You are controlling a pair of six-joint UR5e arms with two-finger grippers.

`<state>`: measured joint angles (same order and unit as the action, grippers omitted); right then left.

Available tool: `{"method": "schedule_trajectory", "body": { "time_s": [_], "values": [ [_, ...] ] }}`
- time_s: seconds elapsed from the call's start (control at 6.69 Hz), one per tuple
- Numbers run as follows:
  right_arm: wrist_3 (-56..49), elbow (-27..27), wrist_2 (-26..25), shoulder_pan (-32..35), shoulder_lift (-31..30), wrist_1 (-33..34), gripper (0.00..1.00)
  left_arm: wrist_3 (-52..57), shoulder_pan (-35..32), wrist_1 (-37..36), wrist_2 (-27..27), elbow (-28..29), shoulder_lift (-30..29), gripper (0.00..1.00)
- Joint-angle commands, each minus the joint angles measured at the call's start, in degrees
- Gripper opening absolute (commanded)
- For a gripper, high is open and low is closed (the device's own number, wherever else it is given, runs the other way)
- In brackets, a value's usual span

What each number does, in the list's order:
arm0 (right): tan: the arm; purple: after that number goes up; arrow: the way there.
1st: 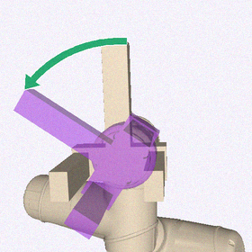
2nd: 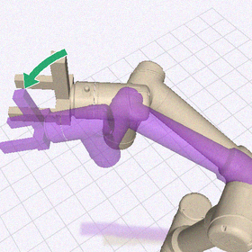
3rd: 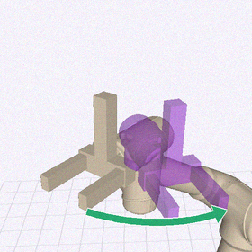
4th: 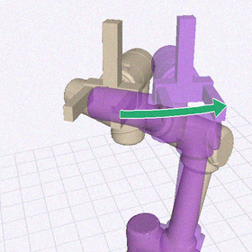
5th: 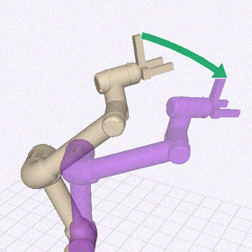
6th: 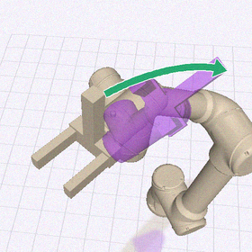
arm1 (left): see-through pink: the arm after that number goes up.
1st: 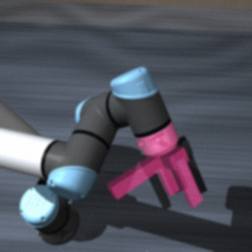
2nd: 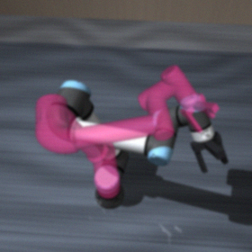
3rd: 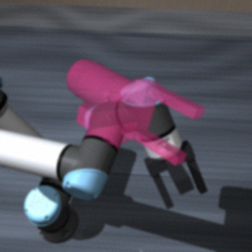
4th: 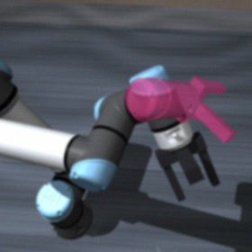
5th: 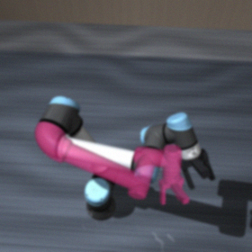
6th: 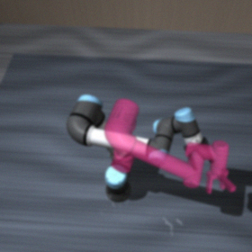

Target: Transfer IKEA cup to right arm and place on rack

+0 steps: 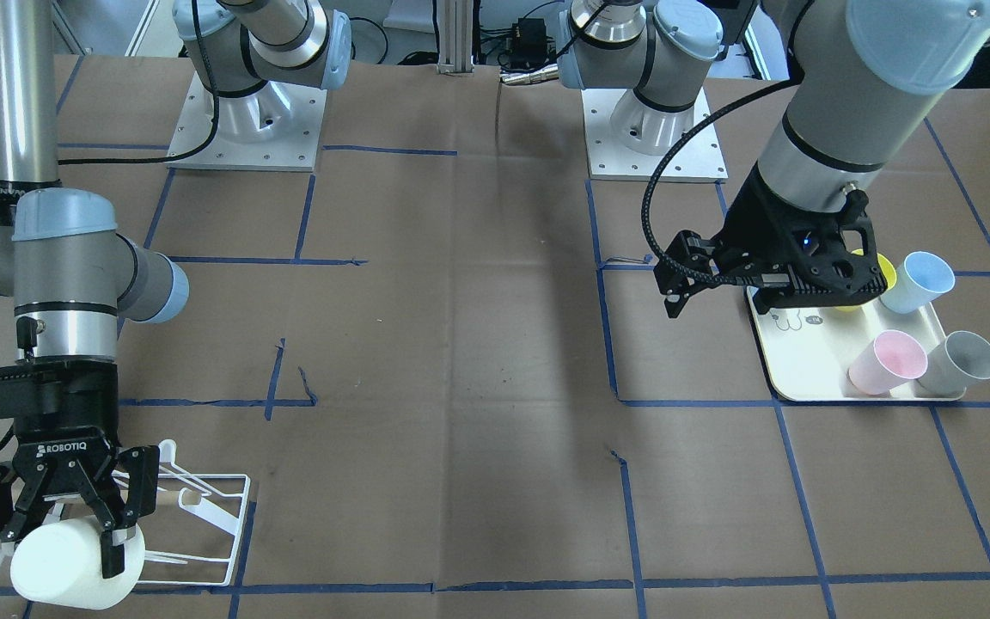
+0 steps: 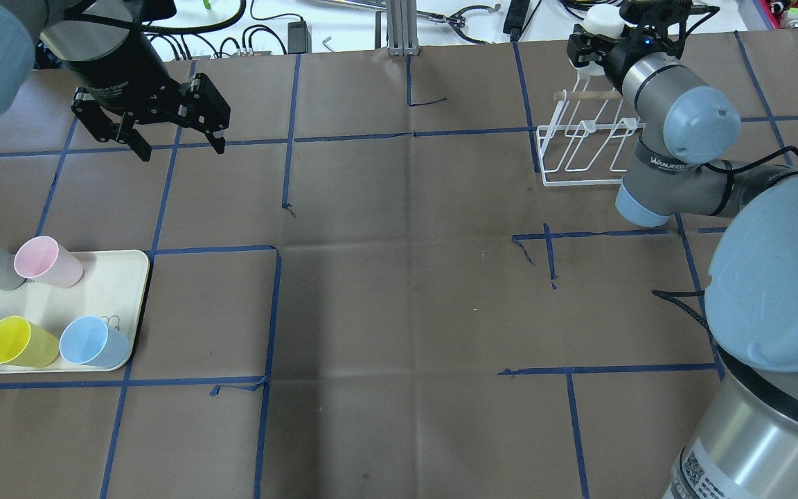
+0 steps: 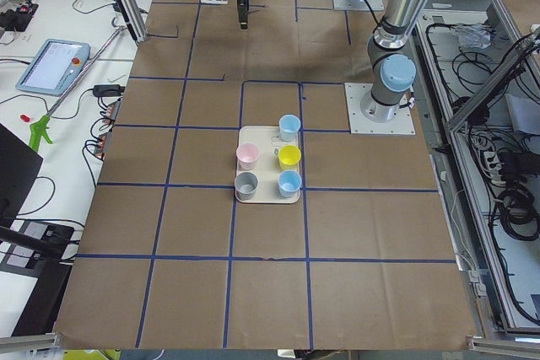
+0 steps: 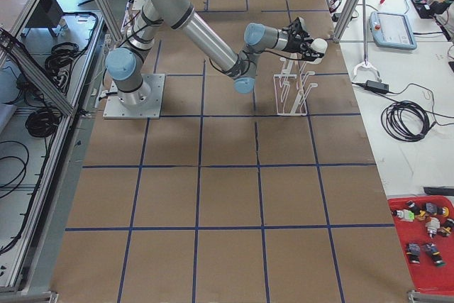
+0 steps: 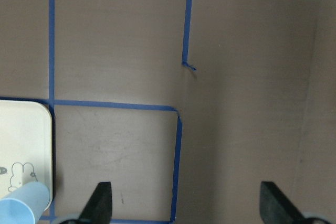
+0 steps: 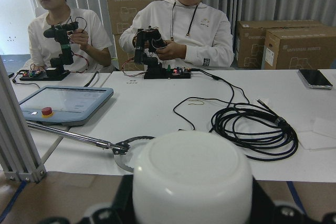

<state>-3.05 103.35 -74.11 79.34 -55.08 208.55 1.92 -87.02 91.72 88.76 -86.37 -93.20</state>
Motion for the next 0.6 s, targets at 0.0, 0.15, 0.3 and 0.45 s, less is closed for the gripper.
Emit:
{"method": "schedule_trajectory", "body": {
  "time_s": [0.0, 0.15, 0.3, 0.45],
  "values": [
    [0.1, 0.6, -0.5, 0.1, 1.0, 0.7, 0.27, 3.5, 1.9, 1.9, 0.4, -6.5, 6.8, 1.00],
    [0.1, 1.6, -0.5, 0.1, 1.0, 0.3, 0.27, 5.9, 6.4, 1.6, 2.1, -12.7, 11.5, 1.00],
    [0.1, 2.0, -0.5, 0.3, 0.9, 0.1, 0.30, 13.7, 12.4, 1.4, 4.4, -19.0, 15.6, 0.99],
    [0.8, 1.9, -0.3, 0.3, 0.9, 0.1, 0.99, 18.7, 19.3, 0.3, 4.5, -24.7, 17.7, 0.99]
  ]
}}
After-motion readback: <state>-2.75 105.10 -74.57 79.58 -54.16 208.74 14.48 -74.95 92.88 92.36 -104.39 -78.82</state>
